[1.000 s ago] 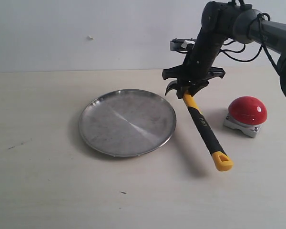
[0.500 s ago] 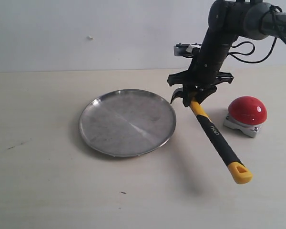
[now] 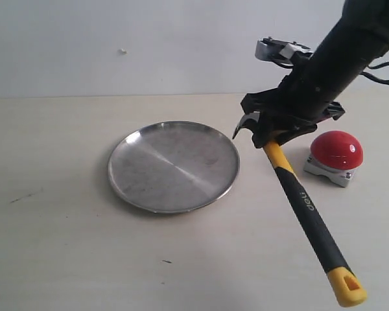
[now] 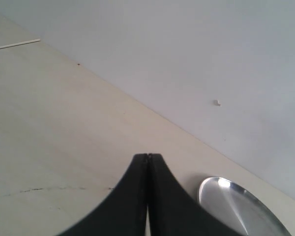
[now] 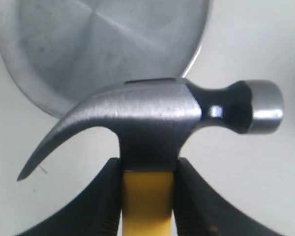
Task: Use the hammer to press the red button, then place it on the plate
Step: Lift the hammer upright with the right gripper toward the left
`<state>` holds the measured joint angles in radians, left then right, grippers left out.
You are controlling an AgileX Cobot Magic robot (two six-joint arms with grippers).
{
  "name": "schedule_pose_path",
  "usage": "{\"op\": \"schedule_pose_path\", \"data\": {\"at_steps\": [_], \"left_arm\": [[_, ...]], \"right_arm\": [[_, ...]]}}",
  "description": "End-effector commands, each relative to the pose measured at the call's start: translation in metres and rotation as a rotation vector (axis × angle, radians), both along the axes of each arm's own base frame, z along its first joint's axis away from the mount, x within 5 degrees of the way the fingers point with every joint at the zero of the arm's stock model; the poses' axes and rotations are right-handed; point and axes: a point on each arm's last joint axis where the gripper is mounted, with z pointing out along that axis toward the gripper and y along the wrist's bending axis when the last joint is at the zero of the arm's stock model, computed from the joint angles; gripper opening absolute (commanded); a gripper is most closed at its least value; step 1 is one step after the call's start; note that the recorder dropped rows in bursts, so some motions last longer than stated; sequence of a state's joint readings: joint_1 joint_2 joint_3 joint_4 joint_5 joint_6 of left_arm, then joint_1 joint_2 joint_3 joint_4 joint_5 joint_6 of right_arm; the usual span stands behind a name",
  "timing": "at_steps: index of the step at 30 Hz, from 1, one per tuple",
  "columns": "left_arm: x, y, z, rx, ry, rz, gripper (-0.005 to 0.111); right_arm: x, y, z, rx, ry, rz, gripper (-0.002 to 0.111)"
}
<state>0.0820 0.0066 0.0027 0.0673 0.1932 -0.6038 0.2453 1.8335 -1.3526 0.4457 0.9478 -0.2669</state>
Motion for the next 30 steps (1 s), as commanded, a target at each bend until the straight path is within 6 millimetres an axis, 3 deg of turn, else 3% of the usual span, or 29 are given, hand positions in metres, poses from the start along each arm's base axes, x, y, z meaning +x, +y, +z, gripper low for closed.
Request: {"op": "schedule_pose_path", "data": {"at_steps": [1,6,14,17,22,30], "left_arm": [[-0.001,0.000,0.002,0.003,-0.012,-0.005,0.000],[-0.001,0.000,0.002,0.003,-0.012,-0.005,0.000],[-0.001,0.000,0.002,0.003,-0.012,-0.005,0.000],[-0.001,0.000,0.002,0.003,-0.012,-0.005,0.000],[-0.001,0.000,0.002,0.003,-0.012,-0.005,0.000],[0.000,0.000,0.002,0.003,-0.015,-0.005,0.000]], "right_arm": [[-0.037,-0.007,0.018,0.060,-0.078,-0.014,0.000],[-0.098,-0.015,0.033,0.178,-0.190,-0.008,0.000],[-0.146,-0.020,0.061,0.299,-0.280,0.009,0.000],[-0.157,-0.017,0.062,0.398,-0.318,0.000,0.000],[-0.165,-0.011,0.044,0.601,-0.392,-0.020,0.000],[-0.166,-0.006,0.052,0.751,-0.448,0.006,0.000]]}}
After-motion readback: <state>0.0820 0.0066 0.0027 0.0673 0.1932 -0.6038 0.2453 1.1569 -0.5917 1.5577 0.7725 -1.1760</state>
